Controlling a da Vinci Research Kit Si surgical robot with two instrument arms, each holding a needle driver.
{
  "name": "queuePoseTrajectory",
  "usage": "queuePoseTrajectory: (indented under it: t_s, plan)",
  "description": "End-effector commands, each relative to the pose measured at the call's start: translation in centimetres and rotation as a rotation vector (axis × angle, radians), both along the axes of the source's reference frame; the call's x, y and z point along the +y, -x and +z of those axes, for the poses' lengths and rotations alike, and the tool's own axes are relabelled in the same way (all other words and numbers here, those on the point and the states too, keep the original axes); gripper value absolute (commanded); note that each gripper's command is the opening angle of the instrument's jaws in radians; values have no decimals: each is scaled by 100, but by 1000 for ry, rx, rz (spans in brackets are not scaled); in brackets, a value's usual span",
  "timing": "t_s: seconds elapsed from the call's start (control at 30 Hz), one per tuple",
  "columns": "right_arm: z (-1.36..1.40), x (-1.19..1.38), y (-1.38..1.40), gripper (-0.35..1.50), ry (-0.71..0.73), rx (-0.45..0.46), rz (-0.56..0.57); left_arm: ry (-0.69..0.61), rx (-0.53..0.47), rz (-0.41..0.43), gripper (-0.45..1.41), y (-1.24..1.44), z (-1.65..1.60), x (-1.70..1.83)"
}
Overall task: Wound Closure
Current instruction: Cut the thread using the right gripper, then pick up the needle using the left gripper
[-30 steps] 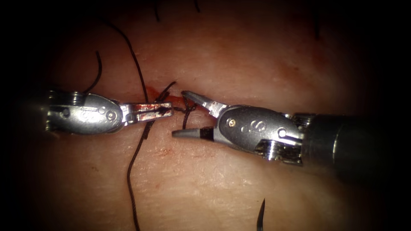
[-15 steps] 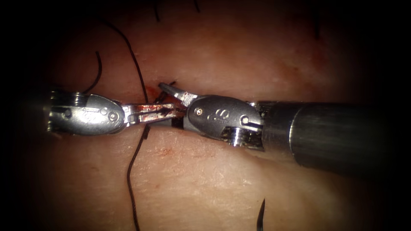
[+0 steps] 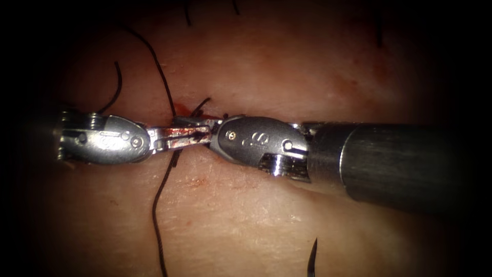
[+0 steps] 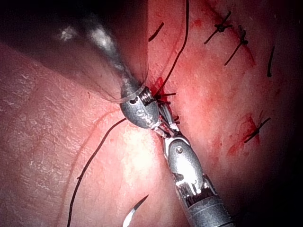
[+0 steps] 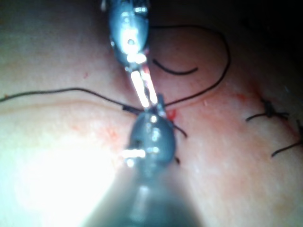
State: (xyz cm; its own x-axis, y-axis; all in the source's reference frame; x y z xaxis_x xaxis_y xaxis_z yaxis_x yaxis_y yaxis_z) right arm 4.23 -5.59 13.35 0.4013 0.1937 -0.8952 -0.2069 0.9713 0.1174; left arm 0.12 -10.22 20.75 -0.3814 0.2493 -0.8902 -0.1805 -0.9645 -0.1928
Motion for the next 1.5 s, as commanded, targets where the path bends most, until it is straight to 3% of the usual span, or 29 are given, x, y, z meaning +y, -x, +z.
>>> queuePoseTrajectory:
  t_s: [0.03,0.13,0.17,0.2,0.23,0.27,0.67,0.9,1.2,1.33,1.4,1.47,1.5]
  plan:
    - [2,1,-3,-35,-2,3,3,-2,2,0,-45,2,4,-6]
    - [-3,4,2,-30,-5,12,8,0,14,-5,-45,-10,1,-5]
    - [-4,5,3,21,-5,10,9,1,18,-6,-45,-16,1,-4]
    - [-6,4,5,88,-8,0,22,3,24,-12,-45,-24,-1,-4]
    - [-8,2,9,135,-33,-4,40,9,31,-22,-45,-39,-3,-4]
    - [-9,0,14,143,-43,0,41,13,38,-31,-45,-51,-4,-4]
    - [-31,-2,94,147,-44,3,82,33,106,-108,-45,-162,7,7]
    - [-33,0,110,147,-45,-23,122,55,161,-164,-45,-182,48,19]
    - [-32,-3,110,147,-47,-20,126,-18,176,-214,-45,-192,140,20]
    - [-33,-6,109,147,-46,-20,125,-49,184,-223,-43,-196,165,13]
    - [-32,-6,109,147,-51,-19,128,-80,184,-243,15,-198,171,11]
    - [-32,-6,109,147,-51,-19,128,-103,179,-259,94,-203,173,10]
    - [-32,-6,110,147,-50,-17,130,-113,177,-265,116,-207,173,11]
